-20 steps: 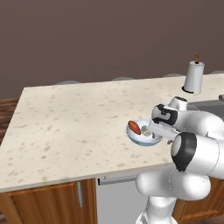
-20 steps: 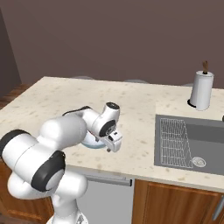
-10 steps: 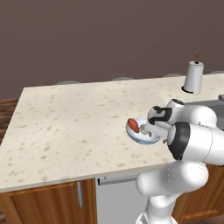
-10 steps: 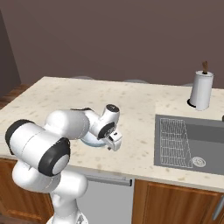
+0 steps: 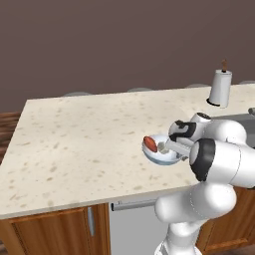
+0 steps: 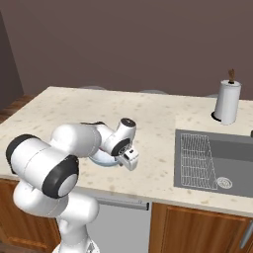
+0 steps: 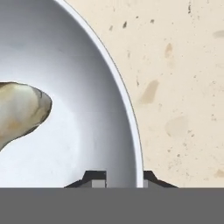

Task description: Dump the sweet potato and garlic from the bowl so the bowl can be washed. Place the bowl in the sink after clearing the leftovers.

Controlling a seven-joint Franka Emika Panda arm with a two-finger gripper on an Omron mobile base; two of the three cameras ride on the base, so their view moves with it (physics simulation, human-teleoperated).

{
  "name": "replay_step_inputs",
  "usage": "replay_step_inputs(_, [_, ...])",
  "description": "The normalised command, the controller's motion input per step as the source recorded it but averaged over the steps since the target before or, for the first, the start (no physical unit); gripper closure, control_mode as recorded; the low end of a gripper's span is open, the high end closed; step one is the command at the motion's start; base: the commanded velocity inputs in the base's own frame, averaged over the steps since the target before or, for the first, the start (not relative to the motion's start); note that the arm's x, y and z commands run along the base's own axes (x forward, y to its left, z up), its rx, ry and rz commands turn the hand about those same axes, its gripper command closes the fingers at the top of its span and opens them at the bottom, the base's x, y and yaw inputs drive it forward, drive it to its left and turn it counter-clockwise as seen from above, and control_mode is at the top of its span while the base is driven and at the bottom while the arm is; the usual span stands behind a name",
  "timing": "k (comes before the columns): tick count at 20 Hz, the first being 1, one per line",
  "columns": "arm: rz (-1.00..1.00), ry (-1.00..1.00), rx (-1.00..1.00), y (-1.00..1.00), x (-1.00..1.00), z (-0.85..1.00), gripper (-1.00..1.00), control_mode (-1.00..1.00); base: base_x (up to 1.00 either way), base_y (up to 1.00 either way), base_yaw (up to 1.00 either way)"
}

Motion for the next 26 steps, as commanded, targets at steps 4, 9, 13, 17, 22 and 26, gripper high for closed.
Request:
replay_step_inputs(4, [0.0, -0.09, 0.0, 0.03, -0.01, 0.17, 1.0, -1.0, 0.0, 0.0, 0.0])
replay_step_inputs(9, [-0.02, -0.2, 0.0, 0.46, -0.18, 0.36, 1.0, -1.0, 0.0, 0.0, 0.0])
replay_step_inputs(13, [-0.01, -0.13, 0.0, 0.53, -0.36, 0.64, 1.0, -1.0, 0.0, 0.0, 0.0])
replay_step_inputs(17, [-0.08, -0.12, 0.01, 0.48, -0.6, 0.7, 1.0, -1.0, 0.0, 0.0, 0.0])
replay_step_inputs(22, [-0.15, -0.04, 0.2, 0.11, -0.49, 0.6, 1.0, -1.0, 0.0, 0.0, 0.0])
replay_step_inputs(26, [-0.27, 0.0, 0.28, -0.57, -0.07, 0.53, 1.0, -1.0, 0.0, 0.0, 0.0])
